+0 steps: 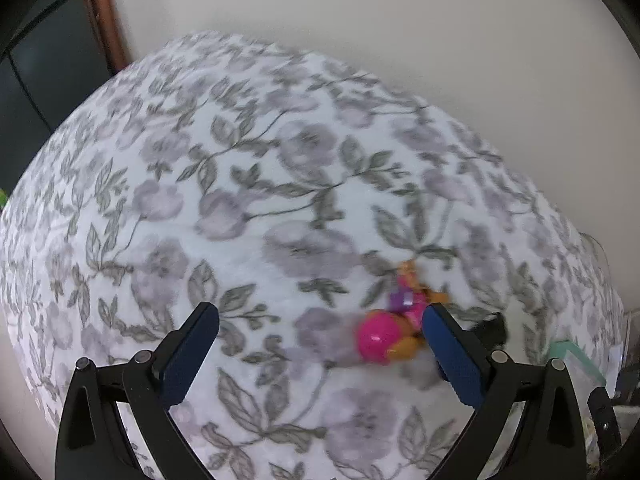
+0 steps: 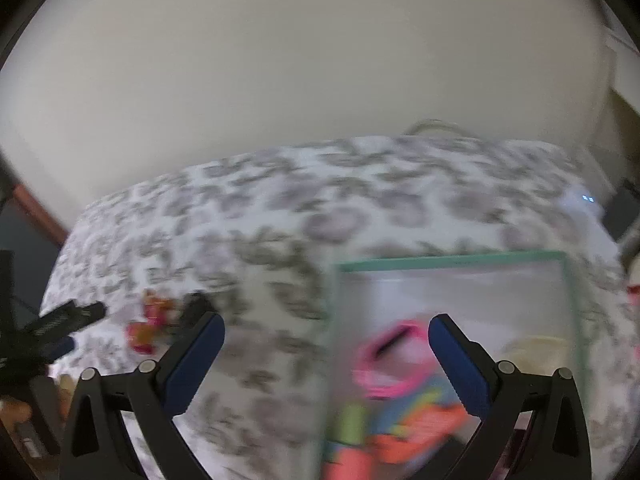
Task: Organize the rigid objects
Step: 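Move the left tool to the pink toy figure while the right tool approaches the black toy car, then grasp the pink toy figure with the left tool while the right tool grasps the black toy car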
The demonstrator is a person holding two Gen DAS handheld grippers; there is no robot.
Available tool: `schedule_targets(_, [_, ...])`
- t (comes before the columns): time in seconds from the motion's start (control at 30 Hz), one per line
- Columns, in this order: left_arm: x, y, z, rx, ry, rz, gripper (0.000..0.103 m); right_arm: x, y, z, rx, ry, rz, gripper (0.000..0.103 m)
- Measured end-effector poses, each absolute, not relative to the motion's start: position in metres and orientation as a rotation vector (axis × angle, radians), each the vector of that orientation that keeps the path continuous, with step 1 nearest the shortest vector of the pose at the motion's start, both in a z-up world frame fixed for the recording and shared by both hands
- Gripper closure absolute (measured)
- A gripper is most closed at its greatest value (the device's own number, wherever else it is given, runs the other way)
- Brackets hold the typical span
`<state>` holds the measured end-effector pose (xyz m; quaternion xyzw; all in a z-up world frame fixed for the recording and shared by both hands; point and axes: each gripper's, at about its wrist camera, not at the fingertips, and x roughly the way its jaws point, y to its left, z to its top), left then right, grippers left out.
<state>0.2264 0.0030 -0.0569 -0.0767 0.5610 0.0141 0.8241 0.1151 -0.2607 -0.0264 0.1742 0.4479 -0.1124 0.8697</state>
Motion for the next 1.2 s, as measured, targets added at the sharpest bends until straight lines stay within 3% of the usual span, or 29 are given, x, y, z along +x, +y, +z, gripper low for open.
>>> schedule_targets(0.37, [0.236, 0.003, -0.083, -0.261, 1.26, -0.072, 0.002, 0.167, -0.195, -0.083, 0.364, 1.029, -0.153, 0.0])
schedule_targets(0.8, [0.242, 0.013, -0.097, -0.341, 1.272, -0.057, 0.002, 0.201, -0.168, -0.104, 0.332, 1.032, -0.177, 0.001])
schedule_targets(1.03, [0.243, 0.003, -0.104, -0.351, 1.296, -0.109, 0.002, 0.201, -0.163, -0.105, 0.32, 1.056, -0.151, 0.031])
schedule_targets(1.17, [0.241, -0.007, -0.106, -0.326, 1.296, -0.136, 0.002, 0.197, -0.169, -0.104, 0.343, 1.059, -0.146, 0.057])
schedule_targets(1.2, [0.241, -0.009, -0.107, -0.322, 1.297, -0.142, 0.002, 0.196, -0.17, -0.104, 0.349, 1.059, -0.141, 0.058])
